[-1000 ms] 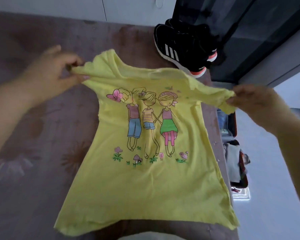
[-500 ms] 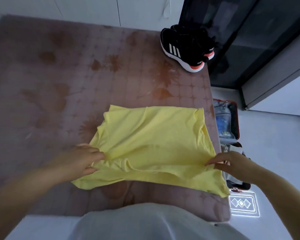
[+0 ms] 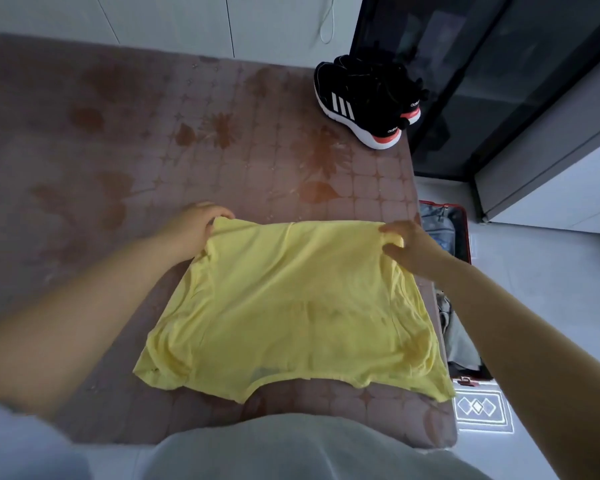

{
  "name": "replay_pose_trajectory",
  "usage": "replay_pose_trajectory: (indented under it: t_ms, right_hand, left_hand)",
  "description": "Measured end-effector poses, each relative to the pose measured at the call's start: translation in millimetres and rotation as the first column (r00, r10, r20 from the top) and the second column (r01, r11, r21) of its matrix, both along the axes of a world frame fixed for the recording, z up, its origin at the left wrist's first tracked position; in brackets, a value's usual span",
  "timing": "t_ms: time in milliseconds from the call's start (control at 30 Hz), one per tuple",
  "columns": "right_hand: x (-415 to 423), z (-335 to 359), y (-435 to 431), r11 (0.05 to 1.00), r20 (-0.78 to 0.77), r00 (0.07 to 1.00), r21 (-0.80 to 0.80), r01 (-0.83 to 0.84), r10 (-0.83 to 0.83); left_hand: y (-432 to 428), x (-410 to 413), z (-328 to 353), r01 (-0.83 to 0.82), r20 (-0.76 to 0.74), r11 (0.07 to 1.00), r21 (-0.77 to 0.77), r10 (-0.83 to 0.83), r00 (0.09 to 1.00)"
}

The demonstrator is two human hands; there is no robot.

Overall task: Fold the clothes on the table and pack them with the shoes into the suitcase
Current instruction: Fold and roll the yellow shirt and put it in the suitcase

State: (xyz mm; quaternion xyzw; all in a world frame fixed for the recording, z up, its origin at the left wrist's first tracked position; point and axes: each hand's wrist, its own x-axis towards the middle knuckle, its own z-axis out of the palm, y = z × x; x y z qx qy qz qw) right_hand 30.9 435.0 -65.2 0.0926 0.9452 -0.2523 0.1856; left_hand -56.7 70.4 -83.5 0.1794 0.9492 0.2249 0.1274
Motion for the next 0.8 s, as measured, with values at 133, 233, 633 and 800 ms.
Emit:
replay_pose_trajectory:
  t_ms: [133, 233, 633, 800]
  right_hand:
    - [-29, -16, -5, 0.983, -0.019, 0.989, 0.109, 0.15, -0.149]
    - [-34, -26, -2, 0.97, -0.037, 0.978, 0.119, 0.21, -0.207]
    - [-15, 10, 32, 0.986, -0.026, 0.992, -0.114, 0.119, -0.123]
    - [-25, 6, 32, 0.965, -0.125, 0.962, -0.133, 0.224, -0.241]
  left_hand:
    - [4, -24, -22, 0.046, 0.081, 0.995, -0.09, -0.039, 0.996]
    - [2, -30, -21, 0.092, 0.051, 0.986, -0.138, -0.086, 0.995]
    - [-36, -56, -8, -0.113, 0.149, 0.979, 0.172, 0.088, 0.985]
    - [-28, -76, 4, -0.225, 0.121, 0.962, 0.154, 0.208, 0.971]
